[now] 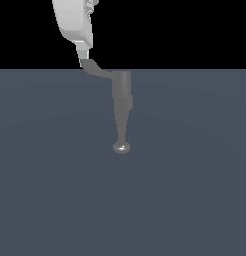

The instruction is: Turn on the faucet by rotating a designated handle.

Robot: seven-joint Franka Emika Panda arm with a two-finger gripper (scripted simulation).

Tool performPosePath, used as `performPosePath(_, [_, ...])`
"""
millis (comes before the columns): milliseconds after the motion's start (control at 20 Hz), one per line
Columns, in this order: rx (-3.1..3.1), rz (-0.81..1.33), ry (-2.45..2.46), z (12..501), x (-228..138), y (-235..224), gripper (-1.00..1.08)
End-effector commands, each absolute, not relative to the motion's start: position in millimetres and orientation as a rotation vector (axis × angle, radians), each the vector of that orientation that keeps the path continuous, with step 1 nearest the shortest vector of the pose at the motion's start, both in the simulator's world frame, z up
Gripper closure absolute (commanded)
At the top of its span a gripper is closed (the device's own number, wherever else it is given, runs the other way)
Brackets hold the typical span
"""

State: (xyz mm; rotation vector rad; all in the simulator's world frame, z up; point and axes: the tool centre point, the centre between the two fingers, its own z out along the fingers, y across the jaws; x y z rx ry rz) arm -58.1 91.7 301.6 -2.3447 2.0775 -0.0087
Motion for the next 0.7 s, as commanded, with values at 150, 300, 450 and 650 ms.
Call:
performPosePath(150, [-2.338, -0.004, 2.092, 300, -72, 70, 1.08])
performPosePath(300, [-2.339, -0.003, 2.093, 300, -80, 60, 1.08])
performPosePath(450, [-2.339, -0.002, 2.093, 300, -87, 51, 1.08])
performPosePath(650, [-2.340, -0.001, 2.095, 299, -98, 39, 1.08])
